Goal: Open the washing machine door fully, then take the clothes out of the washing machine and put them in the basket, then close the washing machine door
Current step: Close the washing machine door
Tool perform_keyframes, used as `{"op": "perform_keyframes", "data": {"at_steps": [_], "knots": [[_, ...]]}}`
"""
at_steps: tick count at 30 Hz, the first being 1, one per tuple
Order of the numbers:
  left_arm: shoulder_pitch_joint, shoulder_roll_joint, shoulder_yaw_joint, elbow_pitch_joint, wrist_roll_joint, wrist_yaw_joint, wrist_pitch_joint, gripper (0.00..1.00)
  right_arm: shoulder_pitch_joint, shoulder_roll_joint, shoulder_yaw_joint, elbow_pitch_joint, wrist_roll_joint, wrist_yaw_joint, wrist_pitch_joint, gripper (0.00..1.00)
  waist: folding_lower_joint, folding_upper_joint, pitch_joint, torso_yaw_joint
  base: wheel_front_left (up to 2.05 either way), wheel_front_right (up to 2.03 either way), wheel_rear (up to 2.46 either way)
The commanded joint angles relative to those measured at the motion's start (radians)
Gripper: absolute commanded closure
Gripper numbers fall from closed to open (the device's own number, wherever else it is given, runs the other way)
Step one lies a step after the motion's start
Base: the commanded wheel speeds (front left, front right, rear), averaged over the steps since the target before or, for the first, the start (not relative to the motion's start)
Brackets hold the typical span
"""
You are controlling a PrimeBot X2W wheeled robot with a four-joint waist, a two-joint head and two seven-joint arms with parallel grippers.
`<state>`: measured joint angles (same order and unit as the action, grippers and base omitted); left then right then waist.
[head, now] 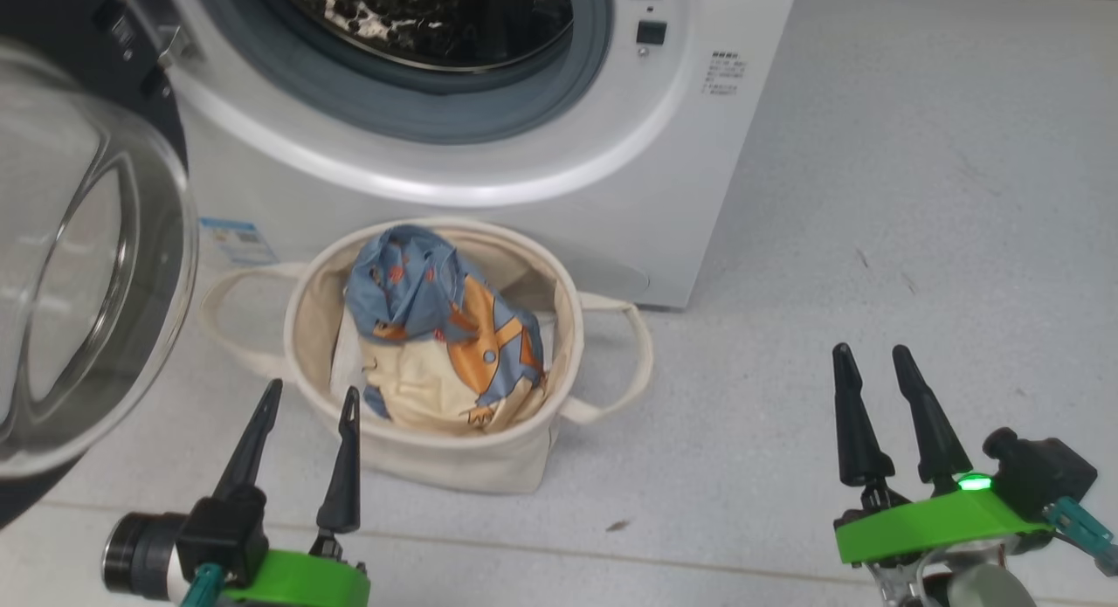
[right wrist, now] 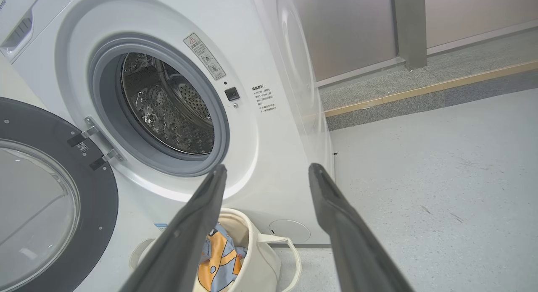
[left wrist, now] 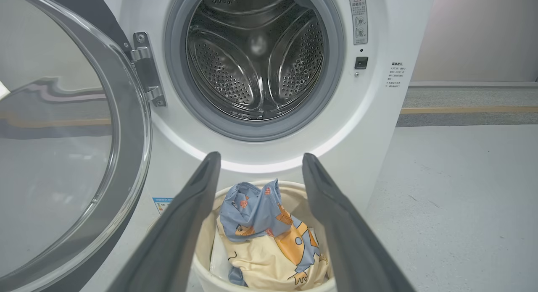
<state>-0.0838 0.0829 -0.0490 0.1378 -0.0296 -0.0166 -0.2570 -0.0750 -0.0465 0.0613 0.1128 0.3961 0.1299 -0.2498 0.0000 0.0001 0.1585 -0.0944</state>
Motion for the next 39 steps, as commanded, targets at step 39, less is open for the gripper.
{"op": "perform_keyframes", "data": {"at_steps": [39], "knots": [[-0.036,-0.022,0.009,-0.026,-0.016,0.047,-0.005,0.0,-0.069,-0.004,0.114,-0.033,-0.06,0.001,-0.012,0.0,0.0,-0.0001,-0.007,0.417,-0.17,0.16,0.01]]}}
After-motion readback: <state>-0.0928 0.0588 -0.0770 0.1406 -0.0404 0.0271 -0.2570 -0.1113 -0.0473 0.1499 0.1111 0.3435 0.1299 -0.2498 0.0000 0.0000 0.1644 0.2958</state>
